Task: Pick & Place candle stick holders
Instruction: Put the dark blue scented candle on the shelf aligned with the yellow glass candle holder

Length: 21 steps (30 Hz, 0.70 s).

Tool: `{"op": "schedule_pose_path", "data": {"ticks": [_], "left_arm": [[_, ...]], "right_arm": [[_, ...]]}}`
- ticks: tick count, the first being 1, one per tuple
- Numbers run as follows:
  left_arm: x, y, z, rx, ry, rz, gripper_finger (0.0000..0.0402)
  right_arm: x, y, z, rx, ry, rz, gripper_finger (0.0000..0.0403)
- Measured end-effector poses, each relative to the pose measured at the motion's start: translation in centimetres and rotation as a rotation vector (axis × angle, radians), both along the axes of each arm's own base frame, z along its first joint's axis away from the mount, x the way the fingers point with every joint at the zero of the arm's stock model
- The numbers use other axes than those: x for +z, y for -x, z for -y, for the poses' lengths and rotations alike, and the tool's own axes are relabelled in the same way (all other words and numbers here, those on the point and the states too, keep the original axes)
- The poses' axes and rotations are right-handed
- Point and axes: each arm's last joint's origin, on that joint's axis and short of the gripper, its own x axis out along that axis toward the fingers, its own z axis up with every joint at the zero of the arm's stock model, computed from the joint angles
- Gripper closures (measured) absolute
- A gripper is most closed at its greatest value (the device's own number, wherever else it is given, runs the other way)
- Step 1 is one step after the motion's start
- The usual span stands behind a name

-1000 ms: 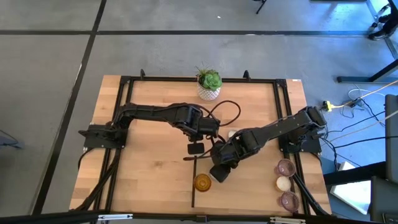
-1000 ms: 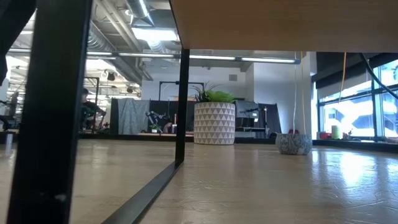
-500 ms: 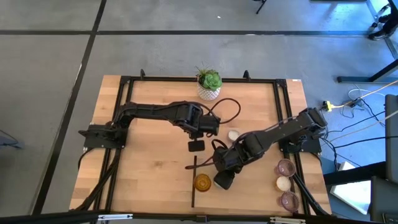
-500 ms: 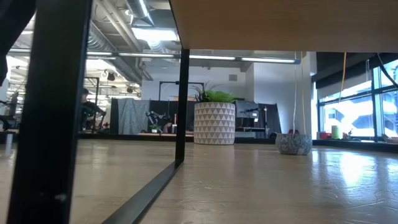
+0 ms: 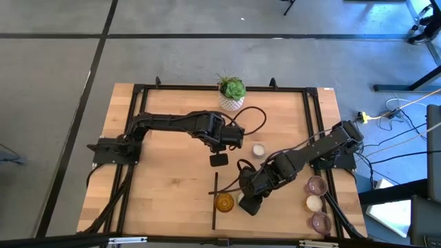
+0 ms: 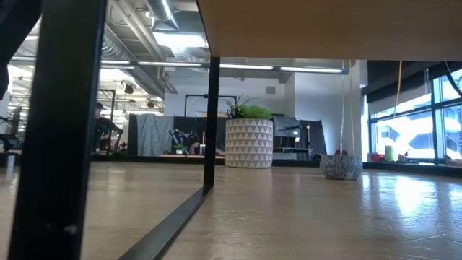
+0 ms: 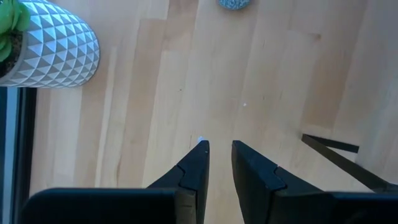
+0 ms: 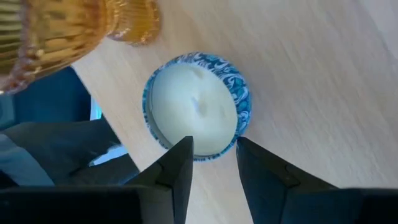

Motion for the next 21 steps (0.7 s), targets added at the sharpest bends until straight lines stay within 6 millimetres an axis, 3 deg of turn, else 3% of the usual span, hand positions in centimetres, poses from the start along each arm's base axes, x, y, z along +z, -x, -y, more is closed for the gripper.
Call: {"op": "schedule_pose_path", "data": {"ticks": [12,21], "left_arm": [[0.0,0.03,0.23,0.015,0.006,0.004,0.0339],[0.0,0.06,0.55,0.014,0.01,0.006,0.0339]], "right_arm": [[-0.03,-0.24,-0.31,0.043,-0.018,0.028,0.0275],[-0.18,-0.16,0.06,-0.012,0.071,0.037,0.0292]]}}
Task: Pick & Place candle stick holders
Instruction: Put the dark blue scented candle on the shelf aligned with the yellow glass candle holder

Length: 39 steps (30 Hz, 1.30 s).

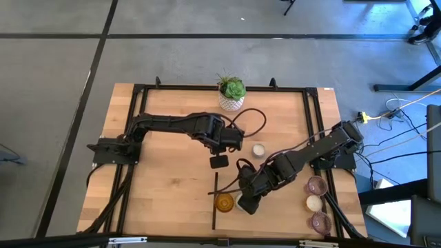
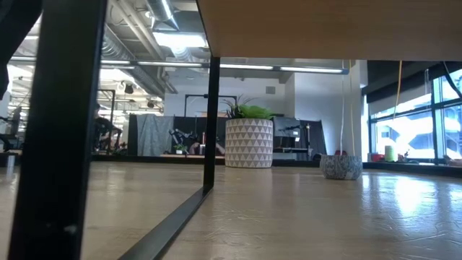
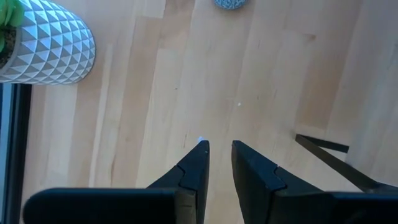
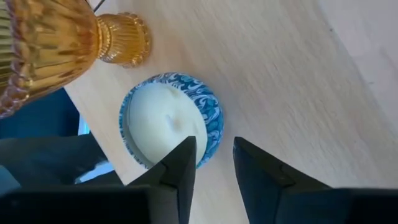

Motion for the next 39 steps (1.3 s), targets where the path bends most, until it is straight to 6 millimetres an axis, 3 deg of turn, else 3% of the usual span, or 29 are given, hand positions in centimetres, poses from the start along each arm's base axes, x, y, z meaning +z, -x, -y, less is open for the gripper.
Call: {"op": "schedule_pose_path", "data": {"ticks": [18,23,28,33,39], "left_arm": [[0.0,0.0,-0.1,-0.004,0.002,-0.006,0.0339],[0.0,0.0,-0.5,0.053,-0.048,0.01,0.0347],[0.3,0.1,-1.5,0.137,-0.09,0.037,0.0388],[3.6,2.4,-2.4,0.252,-0.206,0.164,0.0398],[8.8,7.1,-3.1,0.356,-0.266,0.352,0.04]], "right_arm": [[0.9,0.5,0.6,-0.03,0.006,0.008,0.0312],[1.2,0.9,1.1,-0.081,0.073,0.022,0.0357],[1.2,1.0,1.2,-0.098,0.082,0.019,0.0398],[1.1,1.2,1.2,-0.096,0.102,0.005,0.04],[1.1,1.1,1.2,-0.062,0.135,0.032,0.0401]]}}
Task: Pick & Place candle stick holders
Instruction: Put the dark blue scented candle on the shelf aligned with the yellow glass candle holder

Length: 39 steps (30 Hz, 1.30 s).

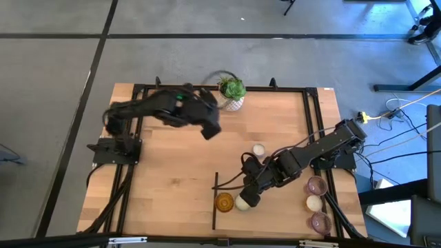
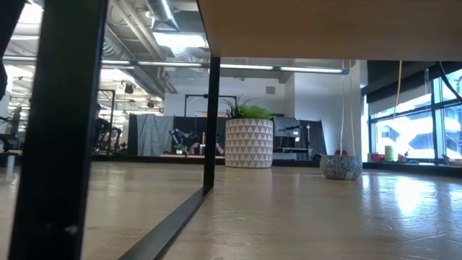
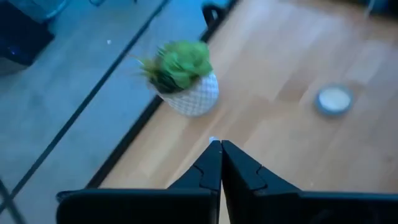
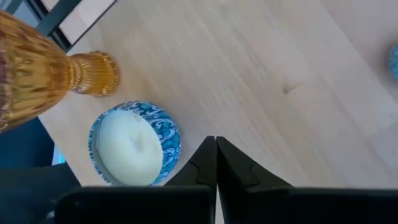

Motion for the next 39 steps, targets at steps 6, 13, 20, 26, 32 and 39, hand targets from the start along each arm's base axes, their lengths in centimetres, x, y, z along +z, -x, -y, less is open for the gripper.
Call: {"op": "schedule_pose_path", "data": {"ticks": [6,13,20,26,32,39], "left_arm": [[3.2,3.9,0.5,-0.004,0.011,0.126,0.04],[4.6,6.0,2.0,-0.033,-0.01,0.191,0.04],[4.5,6.2,4.3,-0.103,-0.023,0.195,0.04],[4.5,6.5,5.6,-0.114,-0.043,0.218,0.0399],[4.6,6.5,5.8,-0.113,-0.046,0.225,0.0399],[4.6,6.5,5.8,-0.11,-0.048,0.227,0.0399]], "right_arm": [[0.0,-0.3,0.2,0.025,-0.025,0.008,0.0402],[-1.4,-0.6,-0.4,0.005,-0.089,0.007,0.0402],[-2.1,-0.8,-0.8,-0.013,-0.118,0.03,0.0403],[-2.1,-0.8,-1.2,-0.003,-0.157,0.02,0.0403],[-2.0,-0.5,-1.7,-0.012,-0.191,0.012,0.0403],[-1.9,-0.5,-2.2,-0.002,-0.212,0.028,0.0403]]}}
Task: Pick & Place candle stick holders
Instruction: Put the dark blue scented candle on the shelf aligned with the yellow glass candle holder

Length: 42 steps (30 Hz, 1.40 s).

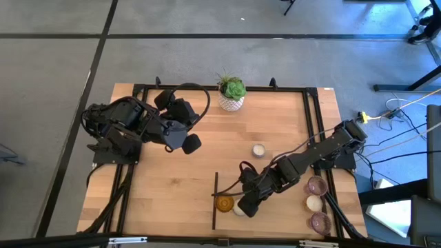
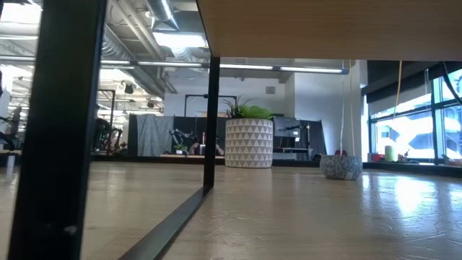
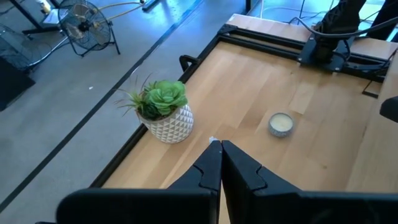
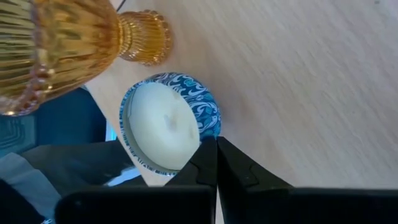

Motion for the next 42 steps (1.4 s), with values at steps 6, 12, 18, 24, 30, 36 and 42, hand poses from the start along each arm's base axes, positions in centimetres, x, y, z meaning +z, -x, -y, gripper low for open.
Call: {"op": "schedule_pose_path", "data": {"ticks": [6,12,18,24,30,36,42], "left_arm": [[0.0,0.0,0.0,0.004,0.003,0.003,0.04],[0.0,0.0,0.0,0.007,-0.01,0.003,0.04],[0.0,-0.1,-0.3,0.025,-0.012,0.008,0.0399],[0.1,0.0,-0.1,0.047,0.003,0.034,0.0399],[0.1,0.2,0.6,0.052,0.021,0.065,0.0399],[0.1,0.5,1.5,0.044,0.036,0.087,0.04],[0.1,0.9,2.7,0.026,0.044,0.112,0.04]], "right_arm": [[0.1,0.0,-0.4,0.005,-0.019,0.018,0.0403],[0.2,-0.1,-0.6,0.019,-0.029,0.032,0.0403],[0.2,-0.3,-0.8,0.033,-0.045,0.051,0.0403],[-0.3,-0.4,-1.7,0.071,-0.057,0.055,0.0403],[-0.3,-0.4,-2.3,0.079,-0.06,0.077,0.0403],[-1.1,-1.2,-3.0,0.085,-0.076,0.104,0.0403],[-1.5,-1.5,-3.3,0.09,-0.081,0.11,0.0403]]}}
